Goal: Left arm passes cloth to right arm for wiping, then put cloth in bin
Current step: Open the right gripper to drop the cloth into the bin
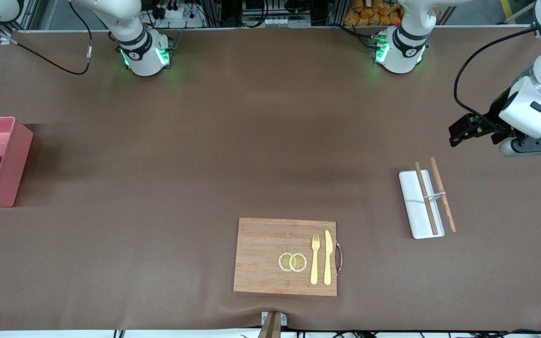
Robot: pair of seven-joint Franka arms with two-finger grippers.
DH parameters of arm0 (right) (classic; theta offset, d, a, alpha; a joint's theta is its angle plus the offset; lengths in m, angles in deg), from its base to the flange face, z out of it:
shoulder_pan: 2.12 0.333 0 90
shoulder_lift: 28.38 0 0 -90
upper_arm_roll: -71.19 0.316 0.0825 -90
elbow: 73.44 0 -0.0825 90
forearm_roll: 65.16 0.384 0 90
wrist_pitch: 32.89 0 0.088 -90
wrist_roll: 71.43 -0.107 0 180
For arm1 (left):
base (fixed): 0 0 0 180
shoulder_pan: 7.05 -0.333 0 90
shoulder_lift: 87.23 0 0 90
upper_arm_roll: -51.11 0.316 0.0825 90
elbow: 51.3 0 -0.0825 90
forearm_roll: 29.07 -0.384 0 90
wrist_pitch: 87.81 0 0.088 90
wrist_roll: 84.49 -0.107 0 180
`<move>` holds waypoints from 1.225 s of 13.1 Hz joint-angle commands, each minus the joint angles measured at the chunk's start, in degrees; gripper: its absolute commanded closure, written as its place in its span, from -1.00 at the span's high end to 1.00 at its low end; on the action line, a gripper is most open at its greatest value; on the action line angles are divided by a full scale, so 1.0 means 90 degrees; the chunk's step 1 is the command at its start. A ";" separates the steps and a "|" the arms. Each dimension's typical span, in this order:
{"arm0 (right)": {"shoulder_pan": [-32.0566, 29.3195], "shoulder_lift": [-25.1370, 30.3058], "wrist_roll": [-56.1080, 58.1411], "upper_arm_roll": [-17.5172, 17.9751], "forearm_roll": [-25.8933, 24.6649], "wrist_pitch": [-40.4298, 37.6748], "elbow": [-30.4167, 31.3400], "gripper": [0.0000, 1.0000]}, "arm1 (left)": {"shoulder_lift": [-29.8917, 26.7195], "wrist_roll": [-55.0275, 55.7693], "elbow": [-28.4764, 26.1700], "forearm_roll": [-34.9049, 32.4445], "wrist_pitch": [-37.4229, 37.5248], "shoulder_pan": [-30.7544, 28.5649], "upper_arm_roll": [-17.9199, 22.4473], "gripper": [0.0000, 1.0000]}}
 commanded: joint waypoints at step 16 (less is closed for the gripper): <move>0.3095 0.1464 -0.4246 0.0094 0.0555 -0.1985 0.0078 1.00 | -0.0113 0.0233 -0.0018 0.0060 0.0126 -0.0044 -0.0014 1.00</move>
